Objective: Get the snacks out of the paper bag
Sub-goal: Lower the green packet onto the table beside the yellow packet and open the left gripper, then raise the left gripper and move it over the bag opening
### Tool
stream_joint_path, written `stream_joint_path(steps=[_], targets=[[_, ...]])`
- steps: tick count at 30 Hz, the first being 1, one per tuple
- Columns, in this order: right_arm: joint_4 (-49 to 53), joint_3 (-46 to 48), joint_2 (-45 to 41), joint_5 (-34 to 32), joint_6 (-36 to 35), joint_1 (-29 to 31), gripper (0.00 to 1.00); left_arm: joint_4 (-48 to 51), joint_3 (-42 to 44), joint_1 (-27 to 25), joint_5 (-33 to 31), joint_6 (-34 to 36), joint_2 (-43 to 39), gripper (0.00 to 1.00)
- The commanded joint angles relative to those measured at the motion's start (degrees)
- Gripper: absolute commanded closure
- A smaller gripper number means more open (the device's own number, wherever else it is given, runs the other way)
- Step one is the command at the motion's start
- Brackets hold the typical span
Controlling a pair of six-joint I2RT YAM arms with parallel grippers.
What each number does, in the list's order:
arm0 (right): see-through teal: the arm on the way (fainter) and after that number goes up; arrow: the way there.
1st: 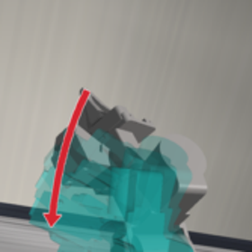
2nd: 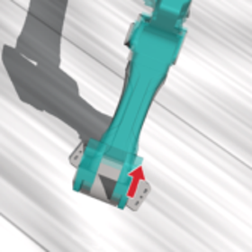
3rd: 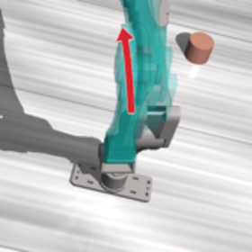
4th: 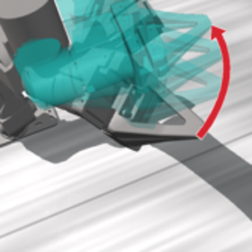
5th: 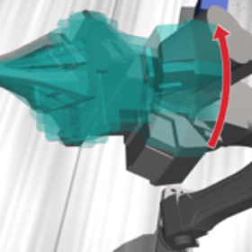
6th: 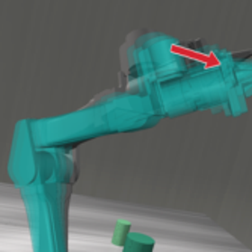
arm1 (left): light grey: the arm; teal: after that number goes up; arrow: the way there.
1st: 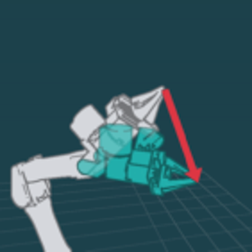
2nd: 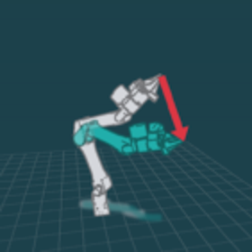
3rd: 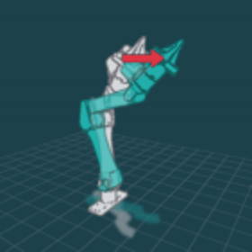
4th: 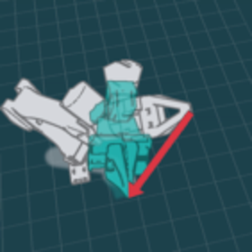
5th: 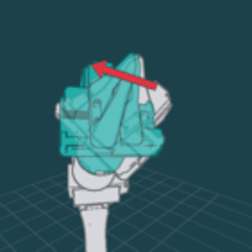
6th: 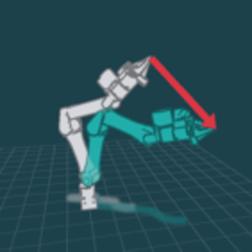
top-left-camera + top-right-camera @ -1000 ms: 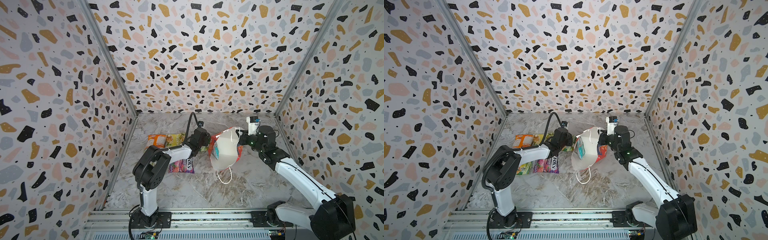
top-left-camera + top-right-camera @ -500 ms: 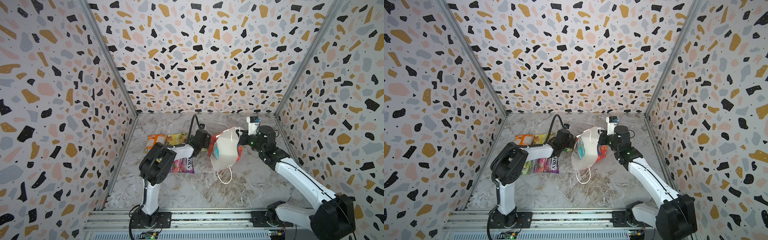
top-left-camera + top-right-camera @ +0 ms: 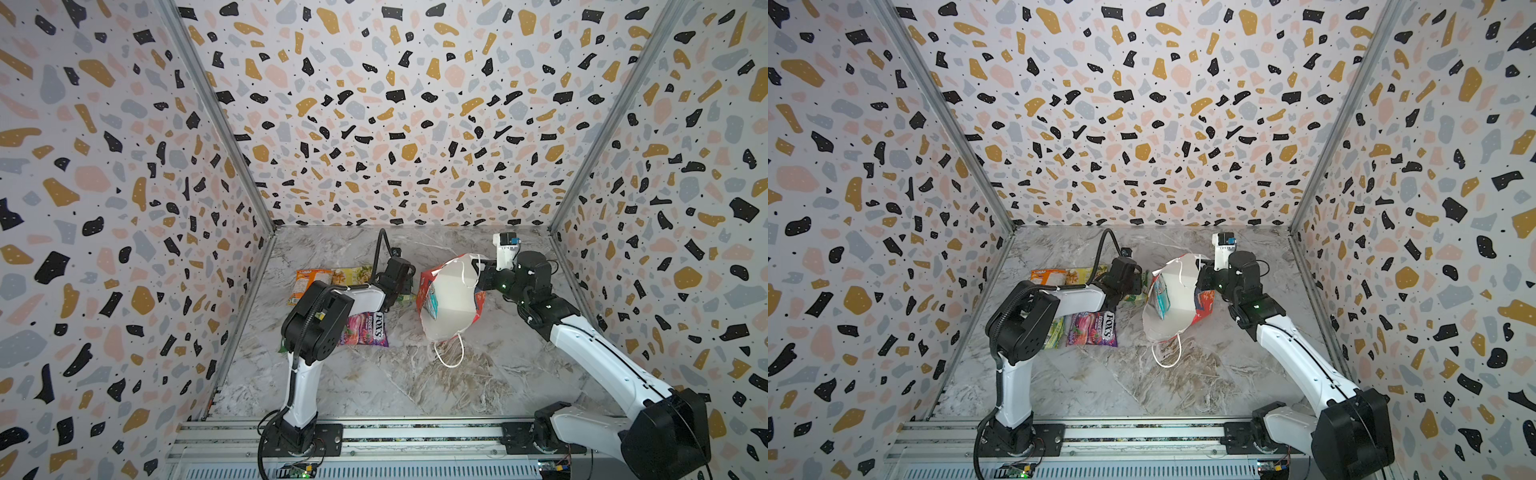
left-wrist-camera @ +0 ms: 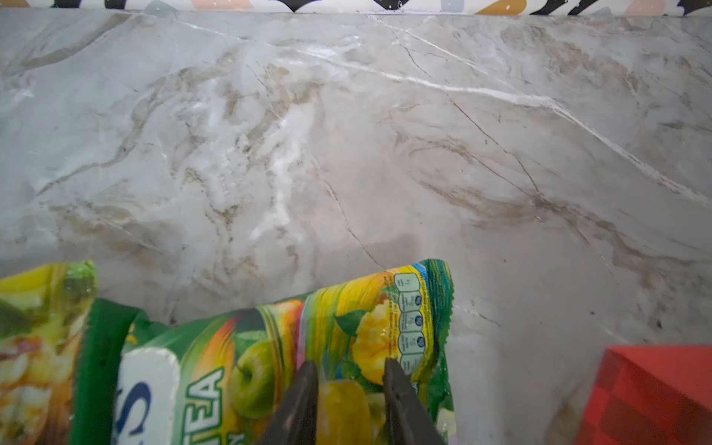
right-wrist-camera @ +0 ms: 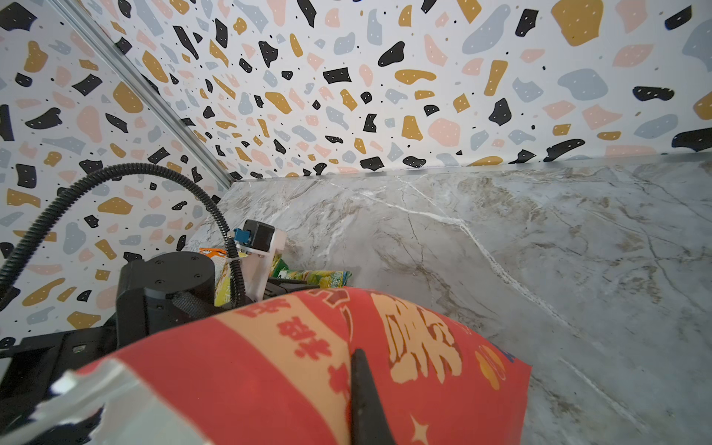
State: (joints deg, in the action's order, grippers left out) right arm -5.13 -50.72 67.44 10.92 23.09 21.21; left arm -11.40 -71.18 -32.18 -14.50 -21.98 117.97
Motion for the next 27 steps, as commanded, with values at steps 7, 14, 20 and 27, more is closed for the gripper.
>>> stream_joint_path(steps=[7, 14, 20, 27], targets=[[-1.73, -1.66, -2.80, 0.21, 0.49, -0.21, 1.00, 2.56, 1.51, 0.56, -3.44, 1.46, -7.99, 0.70], [-2.35, -1.31, -3.23, 0.51, 0.64, -0.21, 1.00, 4.15, 5.39, -4.05, -5.63, 3.42, -23.92, 0.63], [-2.04, -0.68, -3.96, -0.58, 0.00, -0.29, 1.00, 6.91, 6.75, -9.78, -7.12, 4.53, -35.98, 0.58], [-2.78, -0.53, -3.88, 0.81, 0.51, -0.29, 1.00, 11.01, 5.15, -19.87, -8.11, 10.05, -44.10, 0.56]])
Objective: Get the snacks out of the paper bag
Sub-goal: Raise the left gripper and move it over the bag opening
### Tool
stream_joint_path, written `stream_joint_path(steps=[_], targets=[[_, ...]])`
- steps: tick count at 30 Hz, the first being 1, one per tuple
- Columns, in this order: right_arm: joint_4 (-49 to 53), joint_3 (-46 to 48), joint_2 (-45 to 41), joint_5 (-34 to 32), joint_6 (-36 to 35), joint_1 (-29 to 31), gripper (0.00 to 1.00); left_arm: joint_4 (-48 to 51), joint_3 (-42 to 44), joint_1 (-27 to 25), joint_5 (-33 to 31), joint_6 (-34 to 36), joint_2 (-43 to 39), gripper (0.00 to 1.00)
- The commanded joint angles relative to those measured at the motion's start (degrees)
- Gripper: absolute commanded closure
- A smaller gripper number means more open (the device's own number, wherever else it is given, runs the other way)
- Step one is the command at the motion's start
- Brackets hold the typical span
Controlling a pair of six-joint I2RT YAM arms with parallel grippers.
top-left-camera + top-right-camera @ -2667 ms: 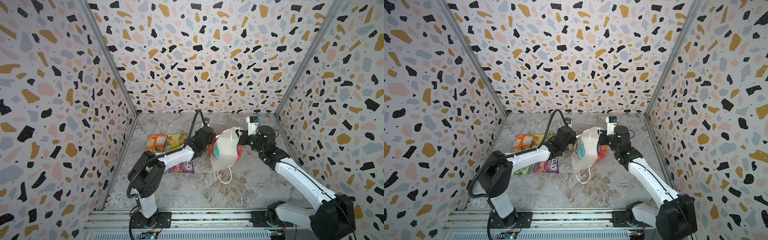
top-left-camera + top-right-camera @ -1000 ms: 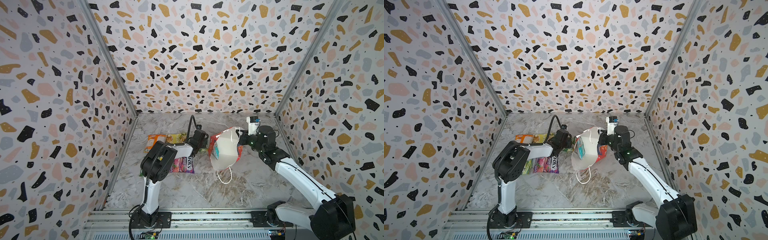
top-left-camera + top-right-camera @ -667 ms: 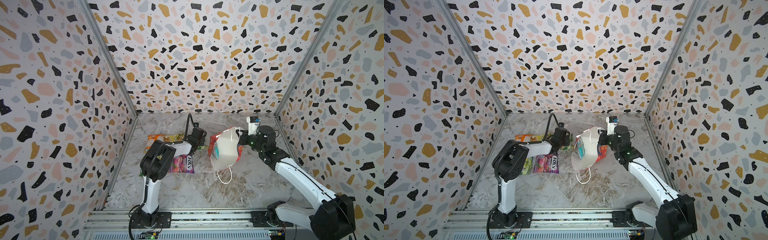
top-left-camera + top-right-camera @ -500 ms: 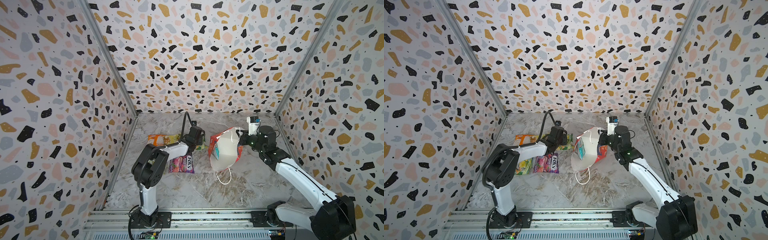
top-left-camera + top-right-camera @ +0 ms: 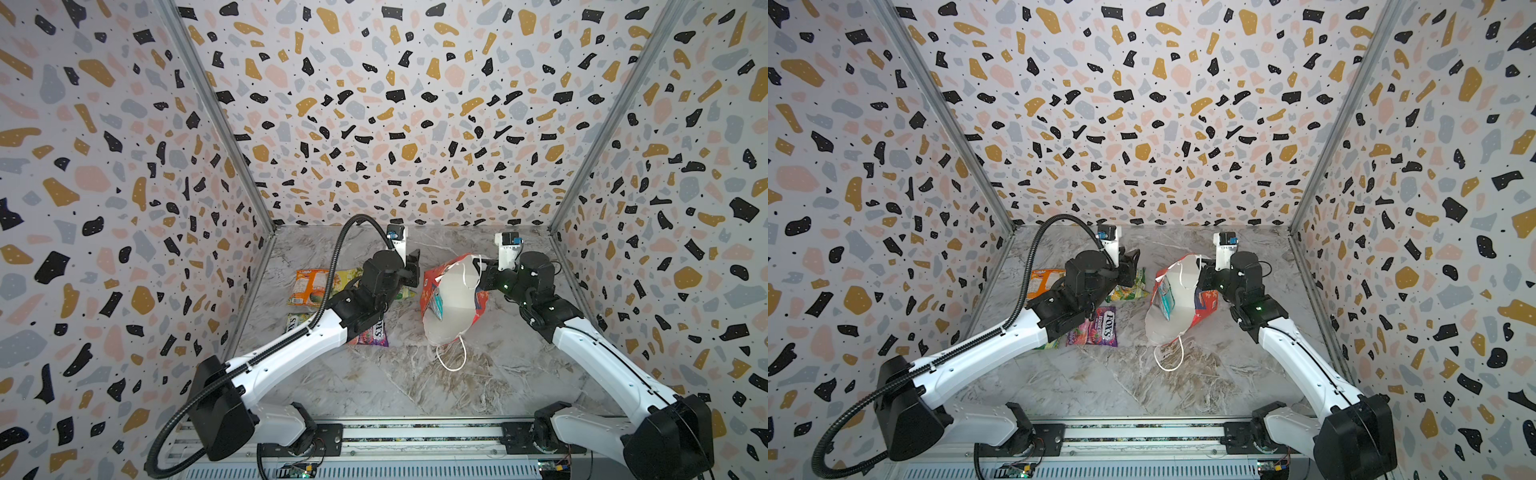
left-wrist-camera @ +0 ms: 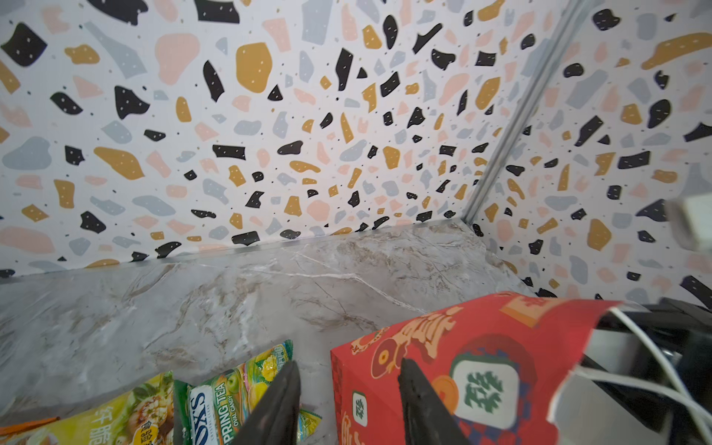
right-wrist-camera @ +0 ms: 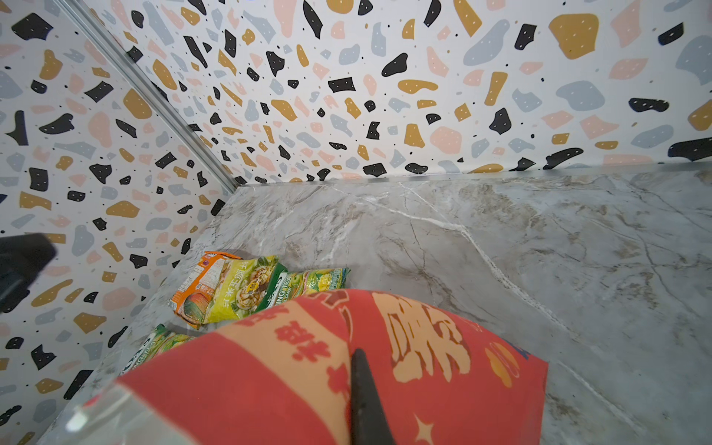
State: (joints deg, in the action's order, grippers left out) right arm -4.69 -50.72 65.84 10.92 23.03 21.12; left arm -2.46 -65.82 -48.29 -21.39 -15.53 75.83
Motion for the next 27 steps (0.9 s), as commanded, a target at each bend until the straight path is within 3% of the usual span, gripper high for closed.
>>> stream_joint_path(steps=[1, 8, 16, 27], targets=[[-3.14, -0.56, -2.36, 0.81, 0.58, -0.20, 1.00, 2.41, -0.26, -5.07, -0.64, 3.66, -2.40, 0.56], [-3.38, -0.70, -1.54, 0.97, 0.58, -0.18, 1.00, 7.73, -1.11, -10.39, 4.73, 3.91, -1.58, 0.53], [-3.17, -0.87, -1.50, 0.97, 0.54, -0.21, 1.00, 10.07, 1.46, -10.71, 8.18, 3.05, -1.60, 0.53], [-3.17, -0.65, -1.55, 0.59, 0.60, -0.21, 1.00, 12.24, 1.36, -11.79, 12.41, -0.47, 1.93, 0.62]])
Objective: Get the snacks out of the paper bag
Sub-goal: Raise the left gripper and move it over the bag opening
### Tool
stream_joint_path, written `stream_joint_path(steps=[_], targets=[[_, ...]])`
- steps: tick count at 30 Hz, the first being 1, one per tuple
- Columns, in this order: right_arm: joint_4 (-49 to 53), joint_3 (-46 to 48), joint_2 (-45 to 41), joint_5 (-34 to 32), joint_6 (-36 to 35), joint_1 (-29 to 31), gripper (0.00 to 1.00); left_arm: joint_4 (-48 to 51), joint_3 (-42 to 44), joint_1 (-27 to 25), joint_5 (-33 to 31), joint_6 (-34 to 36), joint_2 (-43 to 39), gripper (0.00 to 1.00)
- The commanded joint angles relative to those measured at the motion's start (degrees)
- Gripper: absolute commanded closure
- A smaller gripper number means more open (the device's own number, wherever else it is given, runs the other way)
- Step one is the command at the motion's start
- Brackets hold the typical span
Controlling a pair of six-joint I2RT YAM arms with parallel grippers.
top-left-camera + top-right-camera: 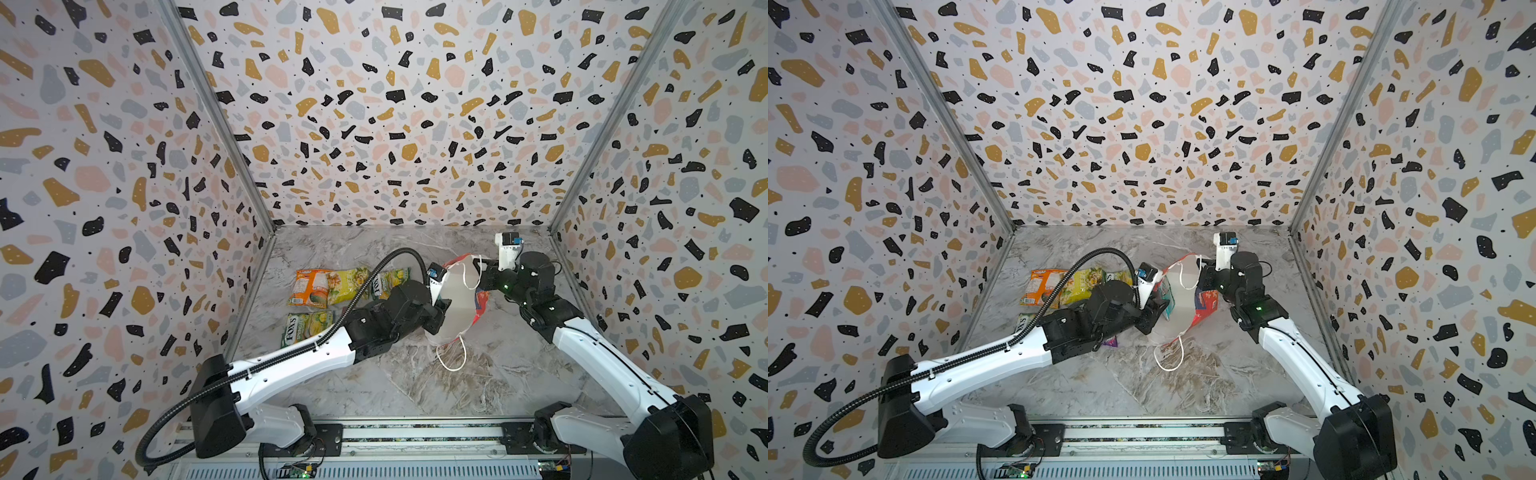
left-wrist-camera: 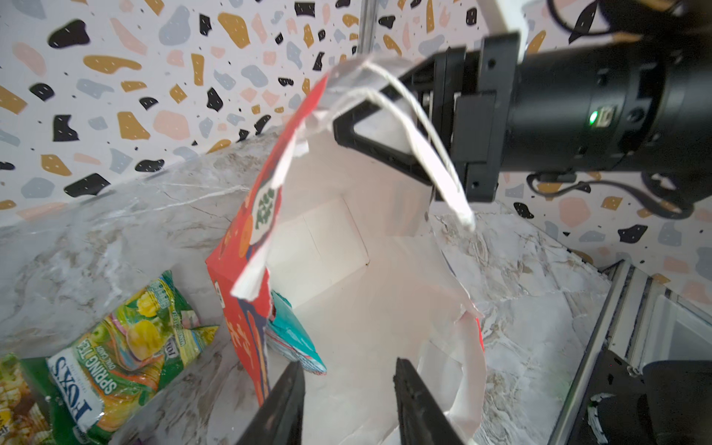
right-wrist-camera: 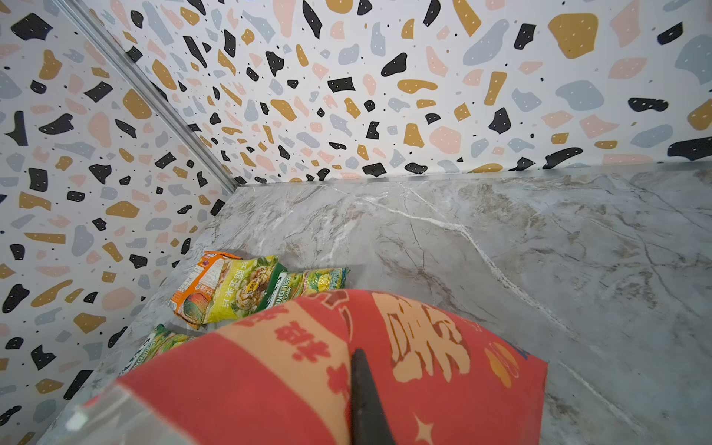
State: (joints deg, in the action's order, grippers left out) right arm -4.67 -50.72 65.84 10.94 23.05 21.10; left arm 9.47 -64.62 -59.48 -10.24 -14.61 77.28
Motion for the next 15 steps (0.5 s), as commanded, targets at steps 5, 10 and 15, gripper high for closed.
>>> stream_joint_path(steps=[5, 10, 15], targets=[[-3.50, -0.06, -1.51, -0.20, 0.48, -0.18, 1.00, 2.14, -1.07, -1.07, 0.41, -3.66, 2.20, 0.68], [-3.72, 0.06, -1.22, -0.10, 0.61, -0.14, 1.00, 6.86, -6.14, -2.72, -0.55, -6.60, 7.86, 0.75], [-3.62, -0.05, -1.36, -0.13, 0.76, -0.10, 1.00, 12.72, -10.60, -4.68, -6.54, -9.56, 13.92, 0.75]])
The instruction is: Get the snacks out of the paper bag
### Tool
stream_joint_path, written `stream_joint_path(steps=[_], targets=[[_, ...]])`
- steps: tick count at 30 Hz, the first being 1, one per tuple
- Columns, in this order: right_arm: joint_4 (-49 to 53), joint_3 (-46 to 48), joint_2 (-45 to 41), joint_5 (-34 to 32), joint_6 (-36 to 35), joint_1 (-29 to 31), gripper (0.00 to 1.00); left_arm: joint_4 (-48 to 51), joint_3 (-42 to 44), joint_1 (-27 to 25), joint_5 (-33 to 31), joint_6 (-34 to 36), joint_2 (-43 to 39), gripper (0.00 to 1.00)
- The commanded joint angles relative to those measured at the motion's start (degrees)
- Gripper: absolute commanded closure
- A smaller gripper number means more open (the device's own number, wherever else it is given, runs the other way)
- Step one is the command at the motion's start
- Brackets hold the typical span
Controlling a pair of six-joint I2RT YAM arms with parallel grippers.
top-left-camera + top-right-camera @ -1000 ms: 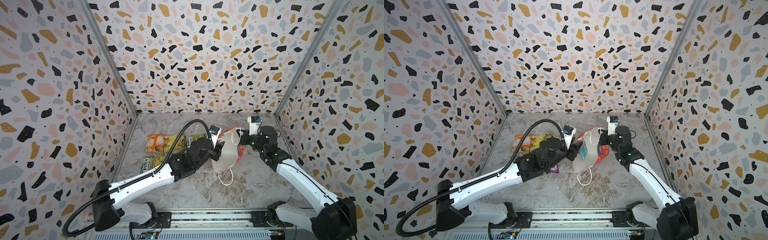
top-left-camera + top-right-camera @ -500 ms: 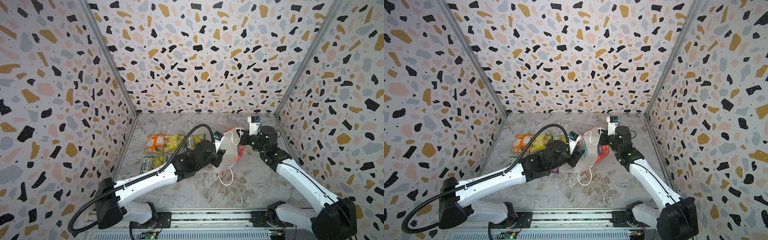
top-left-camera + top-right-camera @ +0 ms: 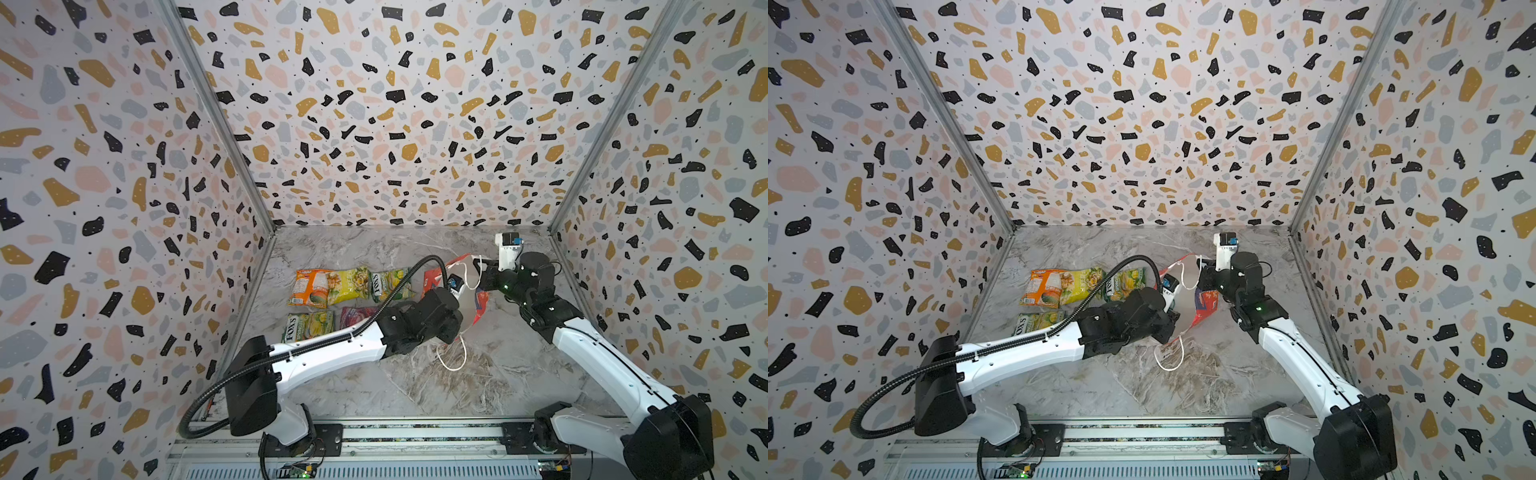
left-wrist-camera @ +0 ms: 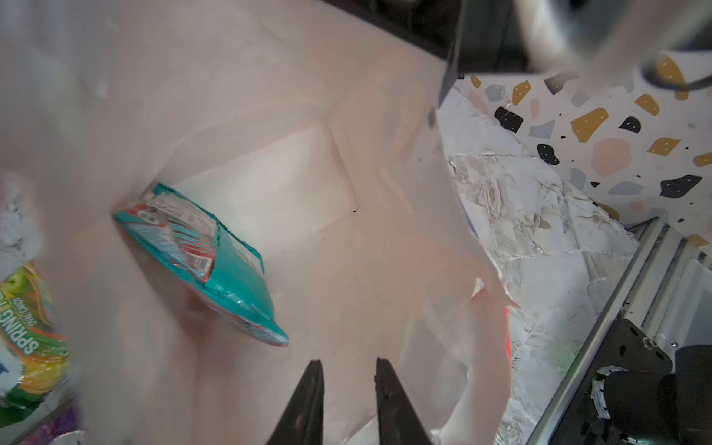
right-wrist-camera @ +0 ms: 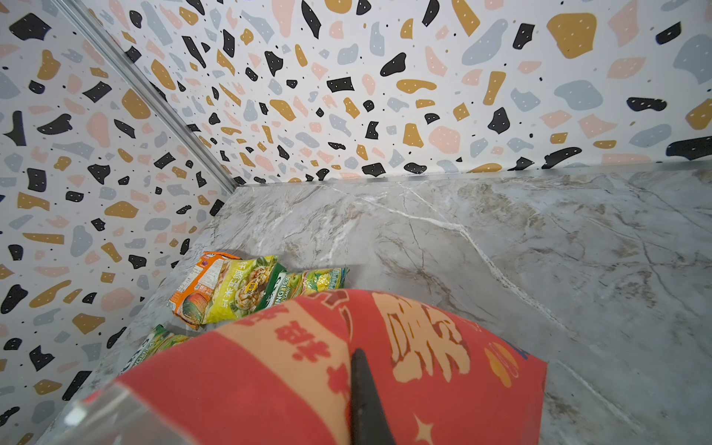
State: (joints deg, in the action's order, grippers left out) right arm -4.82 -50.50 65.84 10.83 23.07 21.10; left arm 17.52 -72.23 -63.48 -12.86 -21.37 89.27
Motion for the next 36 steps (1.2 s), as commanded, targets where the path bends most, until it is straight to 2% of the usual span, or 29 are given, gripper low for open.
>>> stream_joint_path(steps=[1, 6, 9, 14, 19, 24, 36], targets=[[-3.48, -0.28, -1.48, -0.10, 0.70, -0.10, 1.00, 5.29, -3.34, -0.73, -4.98, -3.43, 2.66, 0.75], [-3.71, -0.10, -1.92, -0.64, 0.61, -0.09, 1.00, 8.08, -6.59, -0.68, -10.12, -5.08, 6.66, 0.68], [-3.46, -0.04, -2.22, -0.88, 0.56, -0.10, 1.00, 9.17, -8.68, -0.68, -12.35, -5.70, 8.85, 0.65], [-3.70, 0.13, -2.21, -0.85, 0.57, -0.10, 1.00, 10.72, -11.40, -0.68, -14.88, -6.24, 11.56, 0.56], [-4.07, 0.52, -2.04, -0.85, 0.56, -0.10, 1.00, 11.84, -12.54, -0.26, -19.85, -6.61, 12.40, 0.52], [-3.80, 0.14, -1.86, -1.01, 0.42, -0.10, 1.00, 12.37, -14.04, 0.76, -21.19, -6.88, 13.61, 0.47], [-4.42, 0.34, -1.23, -0.34, 0.69, -0.10, 1.00, 9.86, -12.90, 3.22, -23.70, -6.94, 15.84, 0.45]])
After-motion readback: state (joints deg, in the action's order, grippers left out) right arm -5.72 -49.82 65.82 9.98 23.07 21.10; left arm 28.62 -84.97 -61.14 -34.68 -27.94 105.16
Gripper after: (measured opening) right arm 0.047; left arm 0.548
